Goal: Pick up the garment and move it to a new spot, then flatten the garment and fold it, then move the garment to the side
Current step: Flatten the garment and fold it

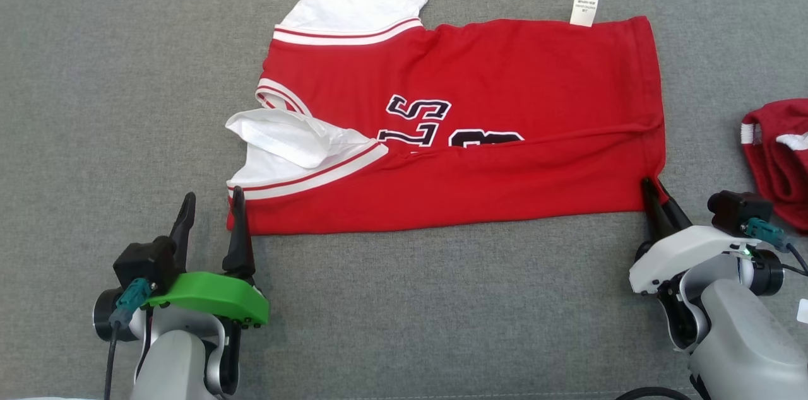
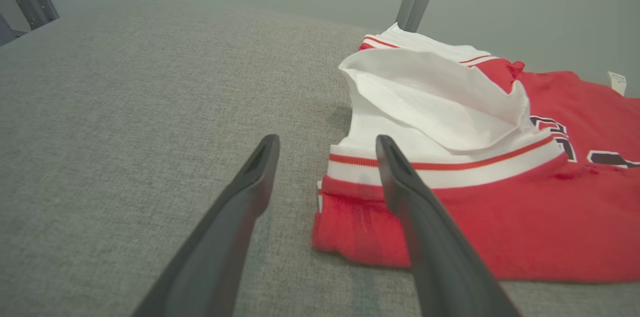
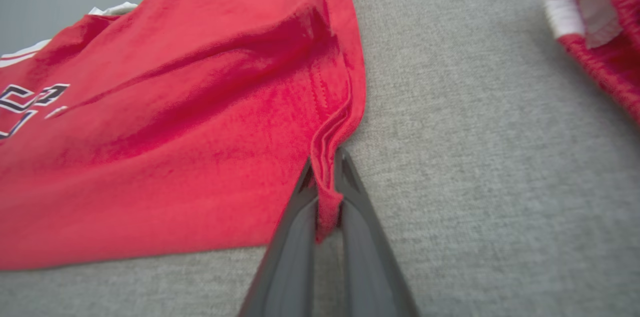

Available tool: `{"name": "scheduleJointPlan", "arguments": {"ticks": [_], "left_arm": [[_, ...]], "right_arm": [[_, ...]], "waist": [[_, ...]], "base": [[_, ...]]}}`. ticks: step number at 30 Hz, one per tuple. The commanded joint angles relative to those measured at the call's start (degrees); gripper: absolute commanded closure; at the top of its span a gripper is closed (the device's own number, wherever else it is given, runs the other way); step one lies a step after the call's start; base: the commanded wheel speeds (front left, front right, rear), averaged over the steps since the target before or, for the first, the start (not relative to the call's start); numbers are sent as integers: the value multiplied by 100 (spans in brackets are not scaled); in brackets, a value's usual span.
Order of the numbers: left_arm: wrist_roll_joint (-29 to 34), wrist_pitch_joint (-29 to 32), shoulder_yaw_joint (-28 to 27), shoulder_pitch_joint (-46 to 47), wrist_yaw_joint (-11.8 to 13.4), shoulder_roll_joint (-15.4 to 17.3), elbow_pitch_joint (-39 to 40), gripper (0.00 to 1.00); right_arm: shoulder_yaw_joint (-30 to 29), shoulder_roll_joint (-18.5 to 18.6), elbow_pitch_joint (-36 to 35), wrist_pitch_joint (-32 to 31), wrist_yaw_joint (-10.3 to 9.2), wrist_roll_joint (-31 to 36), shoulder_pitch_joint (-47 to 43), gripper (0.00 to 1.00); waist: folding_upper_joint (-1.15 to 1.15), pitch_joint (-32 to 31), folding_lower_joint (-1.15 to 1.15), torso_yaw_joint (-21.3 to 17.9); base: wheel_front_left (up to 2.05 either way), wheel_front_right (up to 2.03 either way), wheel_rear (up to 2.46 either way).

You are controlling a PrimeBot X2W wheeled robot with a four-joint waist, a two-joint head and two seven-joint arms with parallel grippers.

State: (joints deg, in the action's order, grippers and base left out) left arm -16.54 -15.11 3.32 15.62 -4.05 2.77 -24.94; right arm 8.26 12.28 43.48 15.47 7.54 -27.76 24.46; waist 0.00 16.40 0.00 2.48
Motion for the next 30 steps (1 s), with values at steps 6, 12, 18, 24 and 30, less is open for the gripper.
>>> {"name": "scheduleJointPlan", "arguments": {"ticks": [6,12,18,24,30], "left_arm": [[-190,-1,-33,-37,-115,27,-484,0],[-326,0,-18,37,-170,28,-785,0],[-573,5,29,154,-241,27,-1098,0],[-814,12,299,259,-316,15,-1404,100],[-1309,11,796,377,-349,8,-1364,100]], "right_arm": [[104,15,-130,-42,-11,-132,-108,100],[151,6,-220,-42,-11,-167,-135,100],[186,38,-307,-41,-11,-198,-141,100],[239,23,-367,-41,-10,-234,-126,100],[228,9,-425,-41,-10,-286,-157,100]], "waist": [[0,-12,0,-91],[0,-10,0,-142],[0,6,0,-160],[0,13,0,-169],[0,-10,0,-139]], "base": [[0,0,0],[0,0,0],[0,0,0],[0,0,0],[0,0,0]]}}
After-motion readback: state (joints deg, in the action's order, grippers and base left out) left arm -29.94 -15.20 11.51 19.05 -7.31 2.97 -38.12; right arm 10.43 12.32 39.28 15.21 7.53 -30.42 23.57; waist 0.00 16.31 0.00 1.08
